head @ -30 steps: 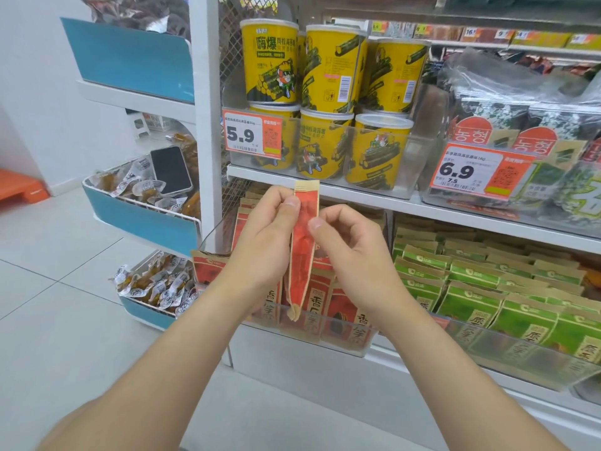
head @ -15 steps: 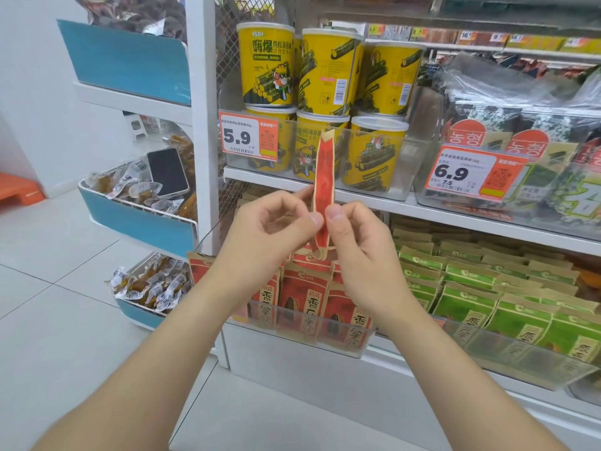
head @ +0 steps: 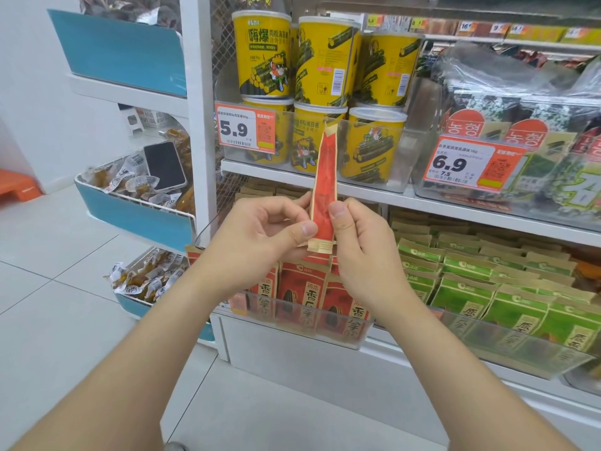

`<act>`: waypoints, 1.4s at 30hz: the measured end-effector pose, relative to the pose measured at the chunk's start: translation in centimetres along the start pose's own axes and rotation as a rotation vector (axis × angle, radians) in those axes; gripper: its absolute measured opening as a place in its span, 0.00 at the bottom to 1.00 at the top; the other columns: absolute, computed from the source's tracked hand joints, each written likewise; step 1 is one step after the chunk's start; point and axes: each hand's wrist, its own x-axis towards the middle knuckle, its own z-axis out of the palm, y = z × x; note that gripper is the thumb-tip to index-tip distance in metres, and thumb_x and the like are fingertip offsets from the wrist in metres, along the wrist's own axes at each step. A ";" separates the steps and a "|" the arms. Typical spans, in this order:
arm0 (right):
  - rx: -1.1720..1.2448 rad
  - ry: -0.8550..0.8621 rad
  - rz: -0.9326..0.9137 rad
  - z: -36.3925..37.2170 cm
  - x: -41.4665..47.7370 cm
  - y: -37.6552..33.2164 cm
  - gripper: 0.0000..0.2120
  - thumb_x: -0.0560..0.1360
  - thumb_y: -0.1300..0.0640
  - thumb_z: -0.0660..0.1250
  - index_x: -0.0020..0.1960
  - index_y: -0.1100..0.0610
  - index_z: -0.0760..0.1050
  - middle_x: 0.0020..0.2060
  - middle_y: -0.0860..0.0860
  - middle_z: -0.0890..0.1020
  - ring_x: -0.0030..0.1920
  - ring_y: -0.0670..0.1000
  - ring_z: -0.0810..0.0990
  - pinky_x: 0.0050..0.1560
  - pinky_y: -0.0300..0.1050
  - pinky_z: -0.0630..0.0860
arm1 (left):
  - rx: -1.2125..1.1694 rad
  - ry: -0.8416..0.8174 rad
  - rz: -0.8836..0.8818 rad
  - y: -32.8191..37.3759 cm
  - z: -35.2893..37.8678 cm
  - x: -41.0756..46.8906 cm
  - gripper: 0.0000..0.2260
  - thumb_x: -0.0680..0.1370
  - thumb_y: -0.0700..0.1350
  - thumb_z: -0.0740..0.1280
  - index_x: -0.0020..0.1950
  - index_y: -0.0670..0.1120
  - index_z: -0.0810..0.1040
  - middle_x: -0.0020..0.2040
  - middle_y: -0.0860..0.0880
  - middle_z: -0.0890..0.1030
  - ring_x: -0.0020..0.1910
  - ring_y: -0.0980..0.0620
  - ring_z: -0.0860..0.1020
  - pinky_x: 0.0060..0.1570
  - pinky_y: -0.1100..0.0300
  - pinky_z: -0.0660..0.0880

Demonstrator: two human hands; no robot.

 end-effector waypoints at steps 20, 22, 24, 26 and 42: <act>0.110 0.042 0.091 0.0 -0.4 -0.5 0.18 0.73 0.45 0.82 0.53 0.48 0.76 0.53 0.43 0.86 0.51 0.46 0.87 0.49 0.54 0.86 | -0.079 -0.029 -0.079 -0.3 0.3 0.0 0.15 0.88 0.48 0.65 0.75 0.54 0.78 0.65 0.47 0.86 0.66 0.43 0.84 0.61 0.31 0.81; 0.154 0.000 0.126 -0.2 -0.4 -0.7 0.31 0.71 0.45 0.84 0.65 0.44 0.69 0.57 0.42 0.84 0.52 0.45 0.87 0.53 0.53 0.86 | -0.025 -0.012 -0.095 -0.2 0.8 -0.2 0.15 0.88 0.51 0.64 0.73 0.55 0.80 0.62 0.48 0.87 0.63 0.46 0.86 0.59 0.34 0.83; 0.119 -0.049 0.120 -0.4 -0.5 -0.6 0.41 0.70 0.45 0.85 0.73 0.39 0.62 0.60 0.39 0.82 0.56 0.44 0.86 0.58 0.52 0.85 | 0.010 -0.006 -0.110 0.0 0.9 -0.2 0.14 0.88 0.51 0.64 0.71 0.54 0.82 0.59 0.49 0.89 0.59 0.47 0.87 0.53 0.38 0.86; 0.064 -0.094 0.092 -0.5 -0.4 -0.3 0.48 0.69 0.44 0.85 0.77 0.35 0.57 0.63 0.38 0.80 0.60 0.45 0.84 0.61 0.53 0.83 | 0.026 -0.012 -0.132 0.3 0.9 -0.3 0.13 0.88 0.50 0.63 0.70 0.54 0.82 0.56 0.49 0.89 0.55 0.47 0.88 0.46 0.48 0.87; -0.006 -0.080 -0.122 1.0 -1.2 -1.5 0.53 0.77 0.49 0.78 0.86 0.40 0.42 0.72 0.44 0.77 0.67 0.42 0.80 0.66 0.47 0.79 | -0.140 0.168 -0.121 -0.2 1.6 0.3 0.18 0.89 0.52 0.58 0.64 0.46 0.84 0.55 0.45 0.89 0.54 0.47 0.88 0.49 0.56 0.85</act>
